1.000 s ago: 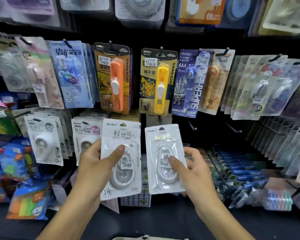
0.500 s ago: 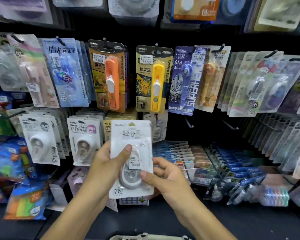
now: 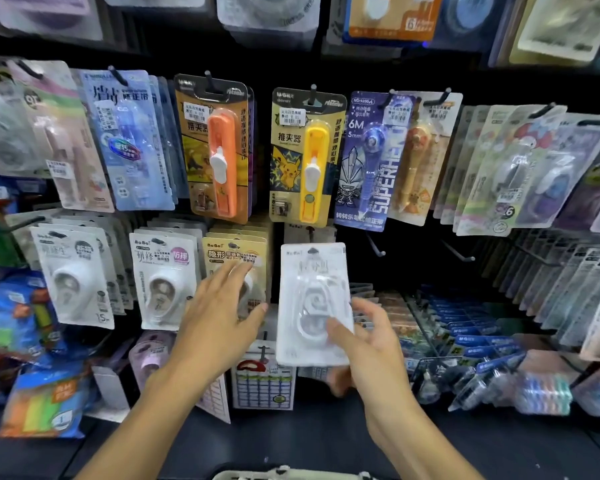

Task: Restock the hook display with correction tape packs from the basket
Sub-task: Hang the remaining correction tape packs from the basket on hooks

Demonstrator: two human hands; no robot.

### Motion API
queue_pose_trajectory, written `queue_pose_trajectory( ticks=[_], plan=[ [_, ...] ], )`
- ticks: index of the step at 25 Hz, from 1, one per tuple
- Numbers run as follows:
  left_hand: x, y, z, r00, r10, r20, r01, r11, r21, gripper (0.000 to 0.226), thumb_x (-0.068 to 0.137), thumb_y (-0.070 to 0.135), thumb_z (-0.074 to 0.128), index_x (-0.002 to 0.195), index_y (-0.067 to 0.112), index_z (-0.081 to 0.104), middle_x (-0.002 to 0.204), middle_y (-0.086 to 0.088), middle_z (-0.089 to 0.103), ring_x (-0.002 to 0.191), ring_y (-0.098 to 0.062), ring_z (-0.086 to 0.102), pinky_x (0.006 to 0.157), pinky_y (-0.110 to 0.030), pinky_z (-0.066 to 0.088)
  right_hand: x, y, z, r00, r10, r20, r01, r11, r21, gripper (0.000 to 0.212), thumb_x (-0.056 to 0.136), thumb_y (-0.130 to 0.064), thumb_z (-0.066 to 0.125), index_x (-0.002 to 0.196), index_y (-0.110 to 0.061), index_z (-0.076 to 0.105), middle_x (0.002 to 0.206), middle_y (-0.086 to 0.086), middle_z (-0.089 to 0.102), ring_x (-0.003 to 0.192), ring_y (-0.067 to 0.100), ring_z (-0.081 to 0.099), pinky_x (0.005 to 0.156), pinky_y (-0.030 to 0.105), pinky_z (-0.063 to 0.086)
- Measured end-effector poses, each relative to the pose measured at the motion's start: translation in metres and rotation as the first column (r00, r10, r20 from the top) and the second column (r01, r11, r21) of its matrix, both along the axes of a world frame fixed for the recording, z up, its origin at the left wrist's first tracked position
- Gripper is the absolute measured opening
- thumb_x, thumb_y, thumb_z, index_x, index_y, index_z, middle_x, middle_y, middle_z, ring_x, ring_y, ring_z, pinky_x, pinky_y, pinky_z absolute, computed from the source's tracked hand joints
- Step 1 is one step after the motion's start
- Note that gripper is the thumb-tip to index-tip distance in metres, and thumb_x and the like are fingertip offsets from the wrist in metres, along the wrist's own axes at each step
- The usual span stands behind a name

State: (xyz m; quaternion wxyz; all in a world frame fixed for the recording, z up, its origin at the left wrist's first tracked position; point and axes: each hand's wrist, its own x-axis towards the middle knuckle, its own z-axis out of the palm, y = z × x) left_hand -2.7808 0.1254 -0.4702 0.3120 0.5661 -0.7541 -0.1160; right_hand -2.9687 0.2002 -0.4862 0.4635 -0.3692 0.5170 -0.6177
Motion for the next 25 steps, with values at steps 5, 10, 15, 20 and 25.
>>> queue_pose_trajectory(
  ticks=[5, 10, 15, 20, 25],
  plan=[
    [-0.004, 0.021, -0.003, 0.997, 0.076, -0.025, -0.078, 0.993, -0.092, 0.058, 0.093, 0.034, 0.064, 0.147, 0.025, 0.042, 0.156, -0.001, 0.038, 0.142, -0.028, 0.036, 0.114, -0.045, 0.033, -0.008, -0.005, -0.031, 0.995, 0.000, 0.101, -0.015, 0.988, 0.155, 0.060, 0.096, -0.009, 0.066, 0.144, -0.032, 0.037, 0.129, -0.004, 0.055, 0.105, 0.023, 0.068, 0.086, 0.035, 0.059],
    [-0.010, 0.055, -0.050, 0.815, -0.479, 0.325, 0.249, 0.797, 0.551, 0.055, 0.095, 0.039, 0.064, 0.145, 0.027, 0.045, 0.144, -0.003, 0.055, 0.119, -0.020, 0.056, 0.096, -0.028, 0.042, -0.032, 0.017, -0.134, 0.843, 0.256, -0.473, 0.016, 0.868, 0.496, 0.019, 0.095, -0.013, 0.062, 0.113, -0.018, 0.061, 0.111, 0.008, 0.071, 0.084, 0.028, 0.069, 0.077, 0.038, 0.058],
    [0.001, 0.085, -0.128, 0.438, -0.764, 0.475, 0.007, 0.531, 0.848, 0.057, 0.096, 0.050, 0.059, 0.148, 0.038, 0.039, 0.153, 0.008, 0.044, 0.137, -0.019, 0.045, 0.099, -0.032, 0.037, -0.040, 0.081, -0.239, 0.371, 0.727, -0.578, 0.020, 0.616, 0.788, 0.037, 0.091, -0.035, 0.066, 0.123, -0.018, 0.061, 0.122, 0.007, 0.067, 0.104, 0.025, 0.064, 0.087, 0.031, 0.050],
    [0.004, 0.092, -0.181, 0.516, -0.740, 0.432, 0.026, 0.517, 0.855, 0.056, 0.095, 0.043, 0.061, 0.146, 0.035, 0.042, 0.146, 0.002, 0.052, 0.117, -0.021, 0.057, 0.095, -0.031, 0.048, -0.018, 0.101, -0.273, 0.872, 0.420, -0.251, -0.066, 0.610, 0.790, 0.093, 0.076, -0.053, 0.082, 0.147, -0.013, 0.038, 0.134, 0.012, 0.062, 0.096, 0.023, 0.070, 0.089, 0.043, 0.057],
    [-0.002, 0.103, -0.219, 0.684, -0.617, 0.388, -0.033, 0.505, 0.862, 0.065, 0.089, 0.046, 0.065, 0.146, 0.028, 0.041, 0.143, 0.000, 0.055, 0.113, -0.020, 0.058, 0.088, -0.029, 0.046, -0.001, 0.093, -0.280, 0.926, 0.371, -0.071, -0.173, 0.583, 0.794, 0.053, 0.072, -0.033, 0.091, 0.110, -0.007, 0.066, 0.110, 0.004, 0.073, 0.083, 0.012, 0.072, 0.065, 0.021, 0.052]
  ],
)
